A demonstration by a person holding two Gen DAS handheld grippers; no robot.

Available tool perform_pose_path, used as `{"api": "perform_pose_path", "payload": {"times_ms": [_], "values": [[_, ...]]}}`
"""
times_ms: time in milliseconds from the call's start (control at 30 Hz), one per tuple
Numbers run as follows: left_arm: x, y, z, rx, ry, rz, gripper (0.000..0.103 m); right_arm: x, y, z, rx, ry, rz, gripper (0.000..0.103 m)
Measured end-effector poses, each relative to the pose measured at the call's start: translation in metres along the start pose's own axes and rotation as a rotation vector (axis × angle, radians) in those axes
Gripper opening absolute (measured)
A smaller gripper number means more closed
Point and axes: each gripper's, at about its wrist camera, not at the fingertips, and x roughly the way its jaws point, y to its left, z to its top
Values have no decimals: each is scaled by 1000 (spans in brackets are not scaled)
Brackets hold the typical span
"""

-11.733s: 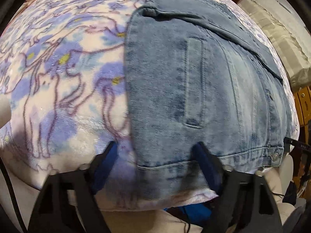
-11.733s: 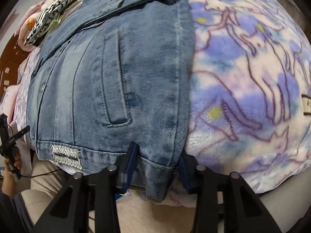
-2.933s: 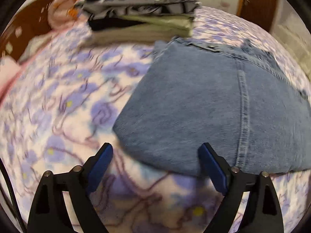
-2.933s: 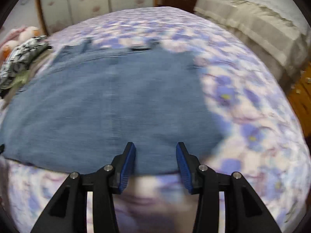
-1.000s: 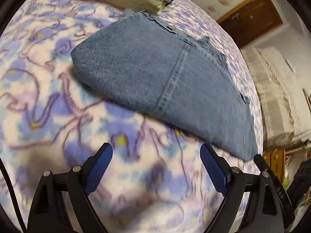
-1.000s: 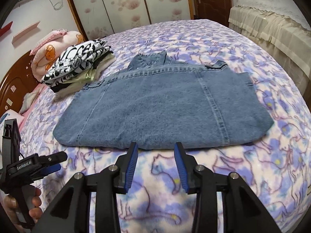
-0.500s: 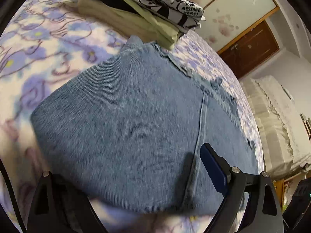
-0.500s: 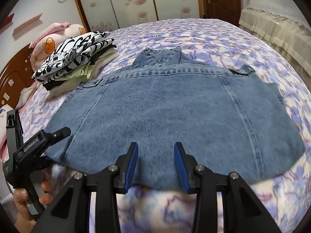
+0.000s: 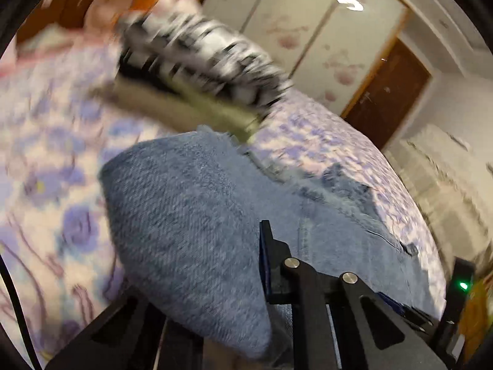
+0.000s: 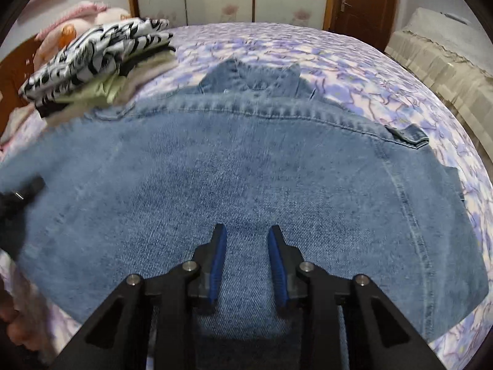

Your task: Fold large clothes

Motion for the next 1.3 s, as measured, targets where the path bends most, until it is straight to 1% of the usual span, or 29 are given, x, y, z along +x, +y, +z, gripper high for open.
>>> {"api": "perform_pose_path", "payload": {"times_ms": [200, 333, 400, 467, 500, 567, 600, 633, 700, 733, 800, 833, 867, 900, 933, 1000, 1067, 1100, 1133, 1200, 1267, 1300], "values": [[-33, -56, 10, 169, -94, -41, 8, 4, -6, -4, 21, 9, 45, 28], [-56, -99, 10, 283, -136, -92, 8, 4, -11, -3, 39, 24, 86, 28], [-65, -121, 9, 332, -148, -118, 8, -1, -21, -1, 85, 59, 150, 28], [-71, -145, 6, 379, -154, -157, 8, -10, -40, -3, 168, 87, 231, 28], [-72, -154, 5, 391, -150, -171, 8, -17, -52, -6, 215, 90, 247, 28], [-71, -177, 1, 418, -136, -207, 8, -33, -78, -14, 287, 72, 228, 28], [-70, -190, -3, 427, -125, -228, 8, -40, -91, -18, 315, 62, 202, 28], [-68, -203, -8, 438, -112, -250, 8, -53, -114, -25, 364, 49, 143, 28], [-63, -226, -19, 459, -91, -280, 8, -72, -152, -36, 446, 33, 65, 28], [-59, -240, -27, 472, -74, -298, 8, -79, -167, -40, 479, 26, 40, 28], [-50, -265, -43, 493, -50, -327, 8, -99, -209, -51, 567, -4, -26, 28], [-42, -278, -54, 508, -30, -344, 8, -105, -220, -54, 585, -15, -45, 28], [-34, -291, -67, 528, -6, -354, 8, -114, -238, -60, 608, -33, -87, 28], [-28, -300, -77, 541, 16, -357, 8, -116, -247, -62, 616, -37, -110, 28], [-16, -312, -94, 567, 58, -357, 8, -120, -258, -67, 630, -38, -138, 28], [0, -325, -120, 591, 120, -358, 8, -122, -279, -78, 679, -31, -151, 28], [21, -339, -152, 624, 202, -339, 8, -122, -291, -87, 705, -19, -153, 28], [28, -344, -165, 650, 218, -319, 9, -121, -294, -91, 711, -14, -156, 28], [31, -346, -173, 673, 218, -301, 9, -119, -295, -94, 714, -7, -155, 28], [35, -347, -180, 704, 223, -286, 11, -116, -298, -100, 720, 13, -139, 28], [35, -348, -177, 725, 247, -299, 20, -113, -300, -98, 717, 25, -120, 28], [34, -348, -175, 730, 268, -312, 36, -113, -299, -100, 714, 23, -110, 28]]}}
